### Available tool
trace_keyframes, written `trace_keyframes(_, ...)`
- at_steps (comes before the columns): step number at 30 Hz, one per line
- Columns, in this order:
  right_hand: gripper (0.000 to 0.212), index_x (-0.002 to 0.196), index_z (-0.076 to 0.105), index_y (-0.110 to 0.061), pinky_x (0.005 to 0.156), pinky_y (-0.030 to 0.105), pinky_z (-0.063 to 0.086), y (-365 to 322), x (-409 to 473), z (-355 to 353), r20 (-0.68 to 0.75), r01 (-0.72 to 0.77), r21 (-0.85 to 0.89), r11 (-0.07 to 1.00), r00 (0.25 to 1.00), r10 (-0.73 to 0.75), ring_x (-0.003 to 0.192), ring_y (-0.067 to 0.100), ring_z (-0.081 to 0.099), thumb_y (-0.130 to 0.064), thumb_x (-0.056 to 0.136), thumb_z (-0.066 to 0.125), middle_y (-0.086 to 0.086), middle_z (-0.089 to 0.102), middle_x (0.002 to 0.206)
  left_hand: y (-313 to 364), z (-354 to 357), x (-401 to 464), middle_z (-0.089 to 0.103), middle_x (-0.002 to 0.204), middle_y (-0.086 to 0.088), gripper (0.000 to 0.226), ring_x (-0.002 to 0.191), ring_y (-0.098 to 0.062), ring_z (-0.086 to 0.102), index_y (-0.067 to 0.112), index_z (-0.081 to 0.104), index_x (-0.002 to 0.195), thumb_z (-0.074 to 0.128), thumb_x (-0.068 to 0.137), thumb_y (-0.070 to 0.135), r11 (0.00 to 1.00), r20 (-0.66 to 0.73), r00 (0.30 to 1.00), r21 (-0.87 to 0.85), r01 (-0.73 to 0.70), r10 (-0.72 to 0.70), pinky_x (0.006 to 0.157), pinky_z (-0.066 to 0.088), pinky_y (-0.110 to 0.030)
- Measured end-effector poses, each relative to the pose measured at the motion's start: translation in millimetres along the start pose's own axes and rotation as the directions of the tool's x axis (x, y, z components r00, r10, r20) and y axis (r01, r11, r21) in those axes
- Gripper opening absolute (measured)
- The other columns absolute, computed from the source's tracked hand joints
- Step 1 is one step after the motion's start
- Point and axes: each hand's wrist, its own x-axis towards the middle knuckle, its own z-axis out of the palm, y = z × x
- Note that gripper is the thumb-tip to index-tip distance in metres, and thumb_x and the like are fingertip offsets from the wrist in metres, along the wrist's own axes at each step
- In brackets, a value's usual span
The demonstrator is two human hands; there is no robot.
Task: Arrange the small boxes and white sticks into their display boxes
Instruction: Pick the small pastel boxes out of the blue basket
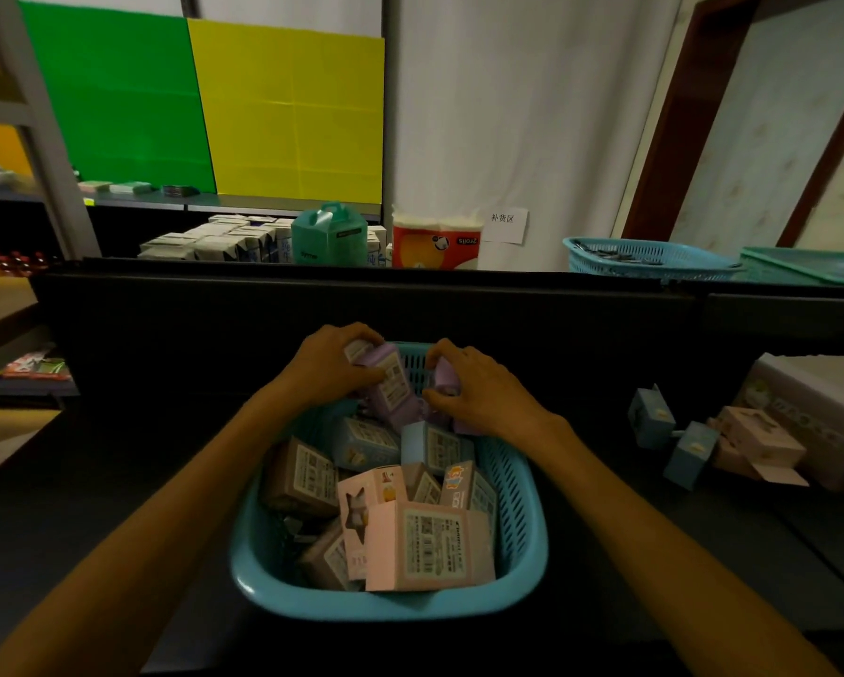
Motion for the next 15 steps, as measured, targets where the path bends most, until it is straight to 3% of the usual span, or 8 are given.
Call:
trace_keyframes(3,0.045,0.116,0.041,-0.037,0.077,0.038,0.055,-1.9,-2.8,2.8,-0.025,0.0,0.067,0.998,1.0,0.002,0.099,0.02,0.055,-0.036,0.079,0.067,0.002,0.052,0.113,-2.7,-7.9,-10.0,0.045,0.124,-0.004,0.048,0.107,-0.018,0.047,0.03,0.053,0.119,0.074,0.076,0.023,0.998,-0.103,0.994,0.057,-0.015,0.021,0.079,0.04,-0.02)
trace_keyframes(5,0.05,0.118,0.043,-0.038,0.077,0.041,0.056,-1.6,-4.0,2.6,-0.031,-0.006,0.111,0.994,0.999,0.01,0.099,0.02,0.056,-0.033,0.076,0.07,0.001,0.052,0.114,-2.4,-12.5,-17.2,0.04,0.129,-0.005,0.05,0.115,-0.022,0.043,0.031,0.053,0.12,0.074,0.076,0.022,0.998,-0.144,0.989,0.055,-0.009,0.017,0.081,0.038,-0.021)
trace_keyframes(12,0.048,0.118,0.047,-0.037,0.069,0.02,0.055,2.7,-14.5,-29.0,-0.256,0.075,0.333,0.94,0.967,0.014,0.1,0.014,0.057,-0.027,0.079,0.073,-0.002,0.053,0.116,11.1,-34.3,-34.7,0.036,0.132,-0.006,0.053,0.12,-0.023,0.04,0.027,0.053,0.122,0.075,0.074,0.015,0.995,-0.266,0.959,0.026,-0.094,0.098,0.084,0.042,-0.022)
trace_keyframes(15,0.044,0.12,0.048,-0.031,0.07,0.019,0.056,9.0,-29.2,-52.3,-0.359,0.128,0.368,0.921,0.933,0.013,0.101,0.011,0.059,-0.026,0.083,0.071,-0.001,0.054,0.12,30.6,-38.5,-41.0,0.036,0.131,-0.004,0.053,0.115,-0.016,0.038,0.028,0.053,0.121,0.075,0.074,0.017,0.983,-0.288,0.941,-0.002,-0.184,0.176,0.088,0.042,-0.022)
